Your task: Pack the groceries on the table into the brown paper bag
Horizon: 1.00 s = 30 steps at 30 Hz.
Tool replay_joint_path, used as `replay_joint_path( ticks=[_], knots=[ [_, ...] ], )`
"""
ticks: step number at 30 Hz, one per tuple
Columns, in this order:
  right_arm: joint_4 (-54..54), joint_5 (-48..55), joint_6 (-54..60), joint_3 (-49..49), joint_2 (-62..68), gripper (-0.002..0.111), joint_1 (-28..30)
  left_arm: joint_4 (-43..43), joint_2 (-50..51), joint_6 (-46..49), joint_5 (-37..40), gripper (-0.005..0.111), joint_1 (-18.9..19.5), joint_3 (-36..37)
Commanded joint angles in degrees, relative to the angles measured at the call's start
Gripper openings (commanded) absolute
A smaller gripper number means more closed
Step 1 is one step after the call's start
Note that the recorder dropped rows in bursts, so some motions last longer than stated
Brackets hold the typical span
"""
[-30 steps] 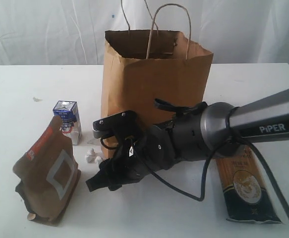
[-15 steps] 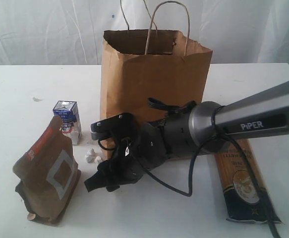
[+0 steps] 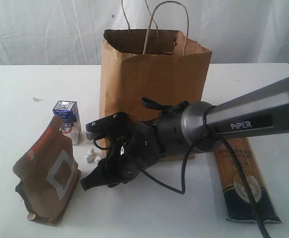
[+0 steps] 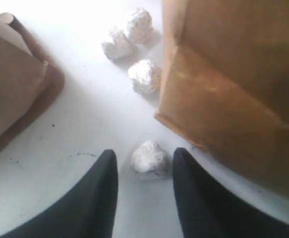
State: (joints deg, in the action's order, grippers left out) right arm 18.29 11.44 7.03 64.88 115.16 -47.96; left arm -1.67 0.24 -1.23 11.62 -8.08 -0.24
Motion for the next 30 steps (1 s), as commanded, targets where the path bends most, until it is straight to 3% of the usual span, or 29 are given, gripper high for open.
replay_joint_path(
  ticks=[1, 9, 16, 30],
  knots=[
    [0.08, 1.98, 0.06, -0.09, 0.41, 0.024, -0.16, 0.08, -0.24, -0.07, -0.02, 0.0, 0.05, 0.24],
    [-0.28, 1.87, 0.25, -0.43, -1.5, 0.0, -0.68, 0.08, -0.24, -0.07, -0.02, 0.0, 0.05, 0.24],
    [-1.22, 6.66, 0.25, -0.72, -5.75, 0.0, -1.29, 0.08, -0.24, -0.07, -0.02, 0.0, 0.05, 0.24],
    [-2.86, 9.58, 0.25, -12.07, -22.73, 0.0, -2.32, 0.08, -0.24, -0.07, -0.02, 0.0, 0.05, 0.24]
  ],
)
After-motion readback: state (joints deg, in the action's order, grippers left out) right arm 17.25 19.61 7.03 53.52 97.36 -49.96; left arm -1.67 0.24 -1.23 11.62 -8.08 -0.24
